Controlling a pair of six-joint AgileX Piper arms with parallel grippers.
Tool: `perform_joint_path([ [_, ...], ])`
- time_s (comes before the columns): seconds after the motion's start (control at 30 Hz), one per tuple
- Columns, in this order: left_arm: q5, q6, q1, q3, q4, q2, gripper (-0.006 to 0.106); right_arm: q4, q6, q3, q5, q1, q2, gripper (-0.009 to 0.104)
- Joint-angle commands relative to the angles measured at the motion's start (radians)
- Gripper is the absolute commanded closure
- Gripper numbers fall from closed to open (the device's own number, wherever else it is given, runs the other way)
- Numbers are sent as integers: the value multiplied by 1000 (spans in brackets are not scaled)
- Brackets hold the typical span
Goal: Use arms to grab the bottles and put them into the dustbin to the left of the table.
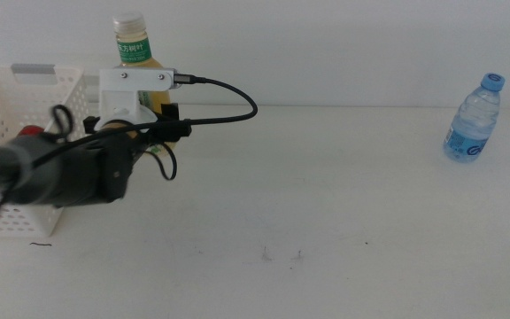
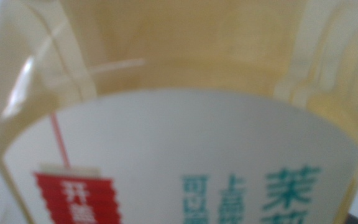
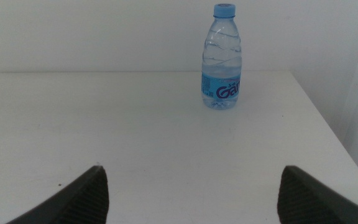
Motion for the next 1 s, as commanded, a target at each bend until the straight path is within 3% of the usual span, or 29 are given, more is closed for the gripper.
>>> perform_joint_path([
  [0.0, 22, 3, -21, 83, -19, -145, 102, -7, -7, 4, -7, -8, -5, 4],
  [0.17, 611, -5, 29, 58, 5, -388, 102, -7, -7, 4, -7, -8, -5, 4],
  [0.43, 1431, 111, 282, -386, 65, -414, 102, -7, -7, 4, -7, -8, -5, 4],
  [0.57, 1639, 112, 396, -630, 142, -302, 102, -7, -7, 4, -7, -8, -5, 4],
  [0.7, 1775, 166, 485, -819, 157, -159, 102, -7, -7, 4, -7, -8, -5, 4],
  [0.97, 1775, 216, 552, -973, 175, 58, 102, -7, -7, 4, -7, -8, -5, 4],
])
